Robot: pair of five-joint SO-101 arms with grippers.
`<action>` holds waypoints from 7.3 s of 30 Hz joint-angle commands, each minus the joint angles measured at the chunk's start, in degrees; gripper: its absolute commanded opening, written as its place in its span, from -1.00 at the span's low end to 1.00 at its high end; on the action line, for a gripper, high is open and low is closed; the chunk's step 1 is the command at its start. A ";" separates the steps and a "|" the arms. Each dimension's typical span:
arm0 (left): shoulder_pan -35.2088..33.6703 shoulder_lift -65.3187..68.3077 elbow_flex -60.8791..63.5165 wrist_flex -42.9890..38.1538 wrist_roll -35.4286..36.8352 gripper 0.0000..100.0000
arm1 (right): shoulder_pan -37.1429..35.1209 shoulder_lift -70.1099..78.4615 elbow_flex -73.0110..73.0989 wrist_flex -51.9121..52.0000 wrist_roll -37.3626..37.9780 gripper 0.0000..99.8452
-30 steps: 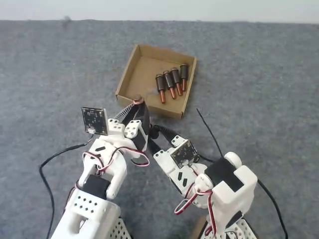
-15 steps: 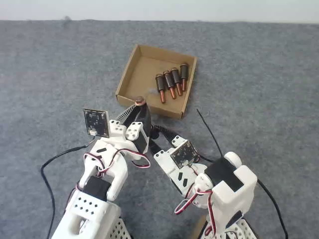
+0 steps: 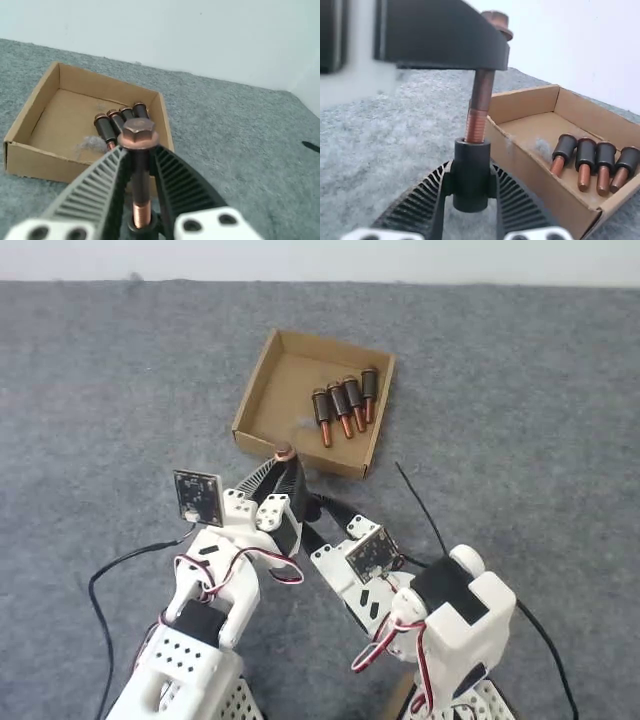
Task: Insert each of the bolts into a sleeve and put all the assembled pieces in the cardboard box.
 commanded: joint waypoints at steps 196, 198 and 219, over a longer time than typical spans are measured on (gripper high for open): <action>-27.43 -28.40 -0.75 58.46 -31.30 -0.98 | 31.25 -87.34 -13.01 125.32 0.97 -0.99; -27.43 -28.40 -0.75 58.46 -31.30 -0.98 | 32.13 -93.85 -8.00 125.67 0.97 -0.99; -27.52 -28.40 -0.75 58.46 -31.47 -0.98 | 32.31 -116.35 8.35 161.45 0.97 -0.99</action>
